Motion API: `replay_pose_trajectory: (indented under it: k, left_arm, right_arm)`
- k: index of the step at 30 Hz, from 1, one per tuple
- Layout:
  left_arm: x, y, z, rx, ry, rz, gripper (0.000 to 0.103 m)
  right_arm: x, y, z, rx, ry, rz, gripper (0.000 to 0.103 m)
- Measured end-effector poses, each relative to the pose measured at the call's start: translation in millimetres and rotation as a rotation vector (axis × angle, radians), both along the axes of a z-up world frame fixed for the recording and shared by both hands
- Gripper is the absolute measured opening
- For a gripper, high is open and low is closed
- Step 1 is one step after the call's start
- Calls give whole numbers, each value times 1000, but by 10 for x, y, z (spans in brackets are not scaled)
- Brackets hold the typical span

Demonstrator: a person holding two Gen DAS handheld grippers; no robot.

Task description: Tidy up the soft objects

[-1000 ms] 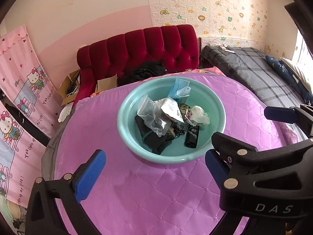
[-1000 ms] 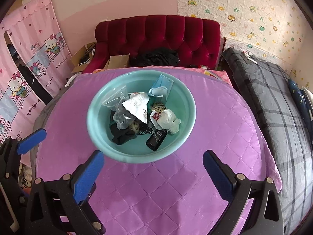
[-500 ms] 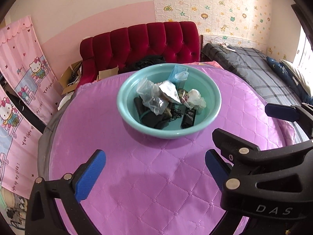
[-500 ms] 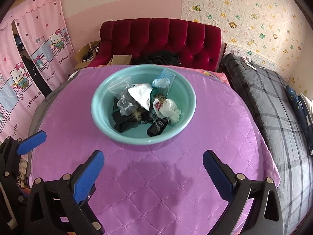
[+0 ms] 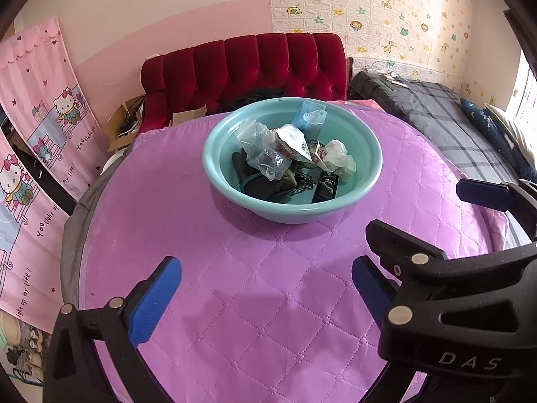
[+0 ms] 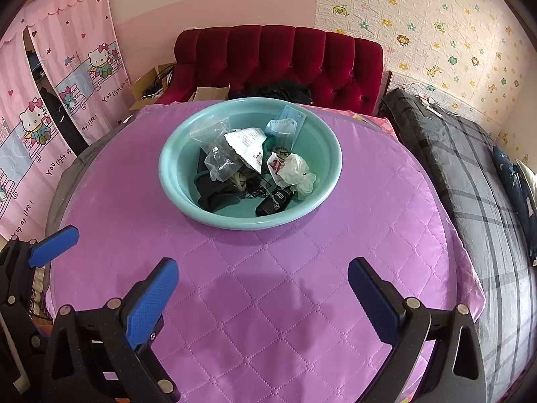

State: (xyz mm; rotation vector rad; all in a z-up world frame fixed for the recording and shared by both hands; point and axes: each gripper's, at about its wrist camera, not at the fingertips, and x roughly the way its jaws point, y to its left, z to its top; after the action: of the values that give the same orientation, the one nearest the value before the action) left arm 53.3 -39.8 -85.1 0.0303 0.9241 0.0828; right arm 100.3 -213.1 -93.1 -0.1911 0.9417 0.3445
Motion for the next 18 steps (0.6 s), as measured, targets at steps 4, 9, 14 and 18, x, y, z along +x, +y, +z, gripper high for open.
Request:
replay_pose_trajectory:
  k: [4, 9, 14, 18]
  left_arm:
    - [-6, 3, 15, -1, -8, -3, 103]
    - [-14, -16, 9, 0, -2, -10, 103]
    - [-3, -18, -4, -4, 4, -17, 103]
    - [10, -22, -31, -7, 15, -21, 103]
  right_arm:
    - [-14, -3, 7, 4, -1, -1, 103]
    - [-34, 11, 17, -1, -3, -3, 103]
    - [-48, -2, 21, -3, -4, -10, 103]
    - [-44, -3, 6, -7, 0, -12, 103]
